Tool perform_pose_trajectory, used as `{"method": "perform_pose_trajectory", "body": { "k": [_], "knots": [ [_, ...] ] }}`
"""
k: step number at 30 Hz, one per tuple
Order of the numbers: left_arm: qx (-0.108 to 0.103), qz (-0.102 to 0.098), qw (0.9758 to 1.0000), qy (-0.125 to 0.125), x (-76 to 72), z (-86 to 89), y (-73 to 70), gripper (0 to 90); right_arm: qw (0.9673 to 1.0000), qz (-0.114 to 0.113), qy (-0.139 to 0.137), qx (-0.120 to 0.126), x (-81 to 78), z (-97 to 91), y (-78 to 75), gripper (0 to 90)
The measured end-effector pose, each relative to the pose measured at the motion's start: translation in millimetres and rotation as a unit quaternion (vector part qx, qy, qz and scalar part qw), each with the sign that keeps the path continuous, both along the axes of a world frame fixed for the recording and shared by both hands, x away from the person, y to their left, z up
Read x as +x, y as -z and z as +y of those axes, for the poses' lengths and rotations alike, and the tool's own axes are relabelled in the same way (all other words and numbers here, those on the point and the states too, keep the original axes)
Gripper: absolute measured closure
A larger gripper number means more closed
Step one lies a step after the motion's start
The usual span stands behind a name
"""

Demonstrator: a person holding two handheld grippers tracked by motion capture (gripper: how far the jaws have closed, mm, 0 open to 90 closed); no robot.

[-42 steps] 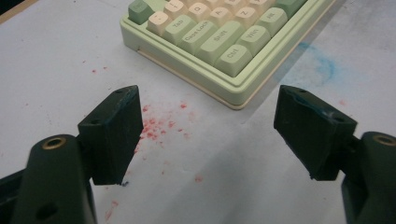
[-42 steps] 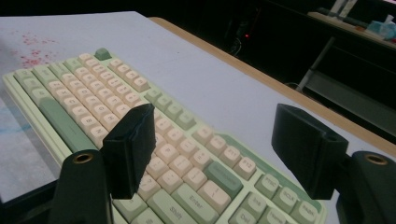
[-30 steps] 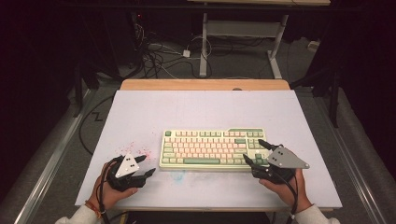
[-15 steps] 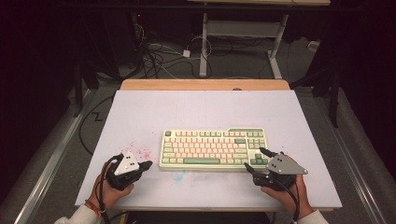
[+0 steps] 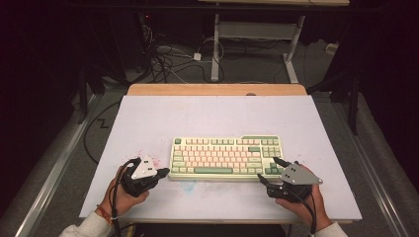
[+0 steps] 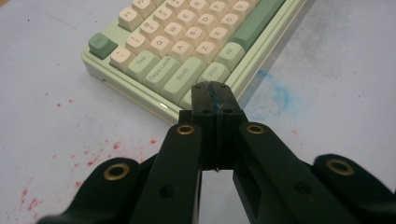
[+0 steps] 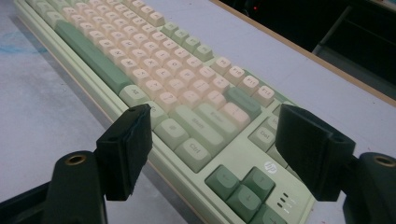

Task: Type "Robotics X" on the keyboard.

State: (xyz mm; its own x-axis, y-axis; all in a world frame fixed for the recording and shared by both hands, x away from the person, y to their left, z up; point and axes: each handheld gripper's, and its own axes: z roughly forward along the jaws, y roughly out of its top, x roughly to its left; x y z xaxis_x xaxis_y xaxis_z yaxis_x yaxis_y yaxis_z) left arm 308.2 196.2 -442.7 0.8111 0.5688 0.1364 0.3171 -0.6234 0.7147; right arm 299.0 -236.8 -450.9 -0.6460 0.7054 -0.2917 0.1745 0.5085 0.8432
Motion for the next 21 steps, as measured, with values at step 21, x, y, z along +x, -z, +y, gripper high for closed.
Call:
{"method": "perform_pose_trajectory", "body": {
  "k": [21],
  "knots": [
    [0.023, 0.001, 0.9992, 0.034, 27.7, -39.1, -8.5, 87.6, 0.9999, 0.011, -0.008, -0.009, 1.7, 2.9, 3.7, 27.5]
  ]
}}
